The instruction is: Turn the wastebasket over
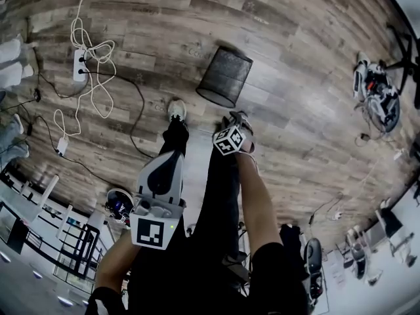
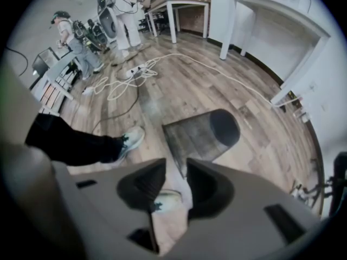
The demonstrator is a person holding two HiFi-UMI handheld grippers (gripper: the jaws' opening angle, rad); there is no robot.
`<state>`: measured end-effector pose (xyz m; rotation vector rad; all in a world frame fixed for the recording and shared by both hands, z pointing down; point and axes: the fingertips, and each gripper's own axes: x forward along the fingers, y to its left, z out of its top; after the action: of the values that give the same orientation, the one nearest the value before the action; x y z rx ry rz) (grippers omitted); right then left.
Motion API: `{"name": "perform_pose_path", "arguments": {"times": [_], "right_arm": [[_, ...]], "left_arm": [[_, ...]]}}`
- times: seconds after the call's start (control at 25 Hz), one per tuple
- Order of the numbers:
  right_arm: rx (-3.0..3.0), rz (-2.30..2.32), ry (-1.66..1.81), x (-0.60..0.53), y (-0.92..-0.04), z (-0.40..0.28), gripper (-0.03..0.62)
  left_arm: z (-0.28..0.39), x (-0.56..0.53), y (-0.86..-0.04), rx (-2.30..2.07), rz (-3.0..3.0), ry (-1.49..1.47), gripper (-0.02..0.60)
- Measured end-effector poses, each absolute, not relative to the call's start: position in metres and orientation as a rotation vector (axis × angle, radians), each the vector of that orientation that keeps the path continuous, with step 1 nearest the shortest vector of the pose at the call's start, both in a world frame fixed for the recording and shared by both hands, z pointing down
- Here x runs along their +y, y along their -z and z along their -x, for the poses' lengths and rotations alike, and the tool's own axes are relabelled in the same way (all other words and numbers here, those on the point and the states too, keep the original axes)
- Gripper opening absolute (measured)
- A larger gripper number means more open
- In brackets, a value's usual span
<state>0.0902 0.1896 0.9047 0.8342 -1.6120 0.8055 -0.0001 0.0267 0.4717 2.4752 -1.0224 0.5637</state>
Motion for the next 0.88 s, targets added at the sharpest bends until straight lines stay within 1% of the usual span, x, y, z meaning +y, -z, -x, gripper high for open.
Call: {"name": "perform_pose_path", "arguments": {"times": [0.52, 0.88], "right_arm": [[-1.610, -0.699, -0.679, 0.182, -0.982, -0.066, 0.133], [-1.551, -0.657, -0.624, 0.188, -1.012, -0.064, 0.133]], "left_arm": [[0.023, 0.016, -0.516, -1.100, -2.435, -0.593, 0.032], [0.034, 0.009, -0.535, -1.147, -2.395, -0.586, 0.032]]}}
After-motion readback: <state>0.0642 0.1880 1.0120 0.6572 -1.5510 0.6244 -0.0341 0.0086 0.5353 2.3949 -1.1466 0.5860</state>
